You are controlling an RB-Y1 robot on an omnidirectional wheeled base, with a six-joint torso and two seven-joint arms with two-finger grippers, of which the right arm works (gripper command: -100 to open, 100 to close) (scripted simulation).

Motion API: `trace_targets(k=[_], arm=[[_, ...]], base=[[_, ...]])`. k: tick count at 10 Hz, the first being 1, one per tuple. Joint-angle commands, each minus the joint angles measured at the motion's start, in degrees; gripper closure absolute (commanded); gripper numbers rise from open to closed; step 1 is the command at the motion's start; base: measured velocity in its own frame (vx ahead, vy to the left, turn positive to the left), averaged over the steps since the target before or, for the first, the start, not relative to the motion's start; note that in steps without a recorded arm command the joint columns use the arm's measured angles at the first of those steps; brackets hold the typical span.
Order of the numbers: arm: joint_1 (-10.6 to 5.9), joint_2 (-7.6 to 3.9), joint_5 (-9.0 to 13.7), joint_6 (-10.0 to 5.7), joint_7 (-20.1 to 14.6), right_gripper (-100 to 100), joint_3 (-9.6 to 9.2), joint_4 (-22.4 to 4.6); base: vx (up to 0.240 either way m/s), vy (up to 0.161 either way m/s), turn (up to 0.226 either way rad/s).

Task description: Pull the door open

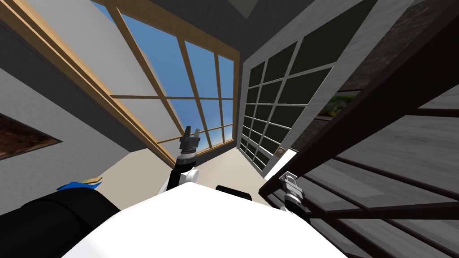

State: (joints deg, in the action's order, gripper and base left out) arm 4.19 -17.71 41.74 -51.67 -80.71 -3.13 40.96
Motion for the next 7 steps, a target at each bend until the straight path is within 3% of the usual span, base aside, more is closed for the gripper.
trace_targets(k=[1, 4, 7], arm=[[-0.02, 0.07, -0.04, 0.03, 0.03, 100, -0.08, 0.04], [-0.02, 0.07, -0.04, 0.03, 0.03, 100, -0.08, 0.04], [0.48, -0.74, -1.26, 0.29, -1.48, 100, -2.39, 1.10]], base=[[-0.019, -0.003, 0.019], [-0.003, 0.000, 0.002], [-0.206, -0.011, 0.069]])
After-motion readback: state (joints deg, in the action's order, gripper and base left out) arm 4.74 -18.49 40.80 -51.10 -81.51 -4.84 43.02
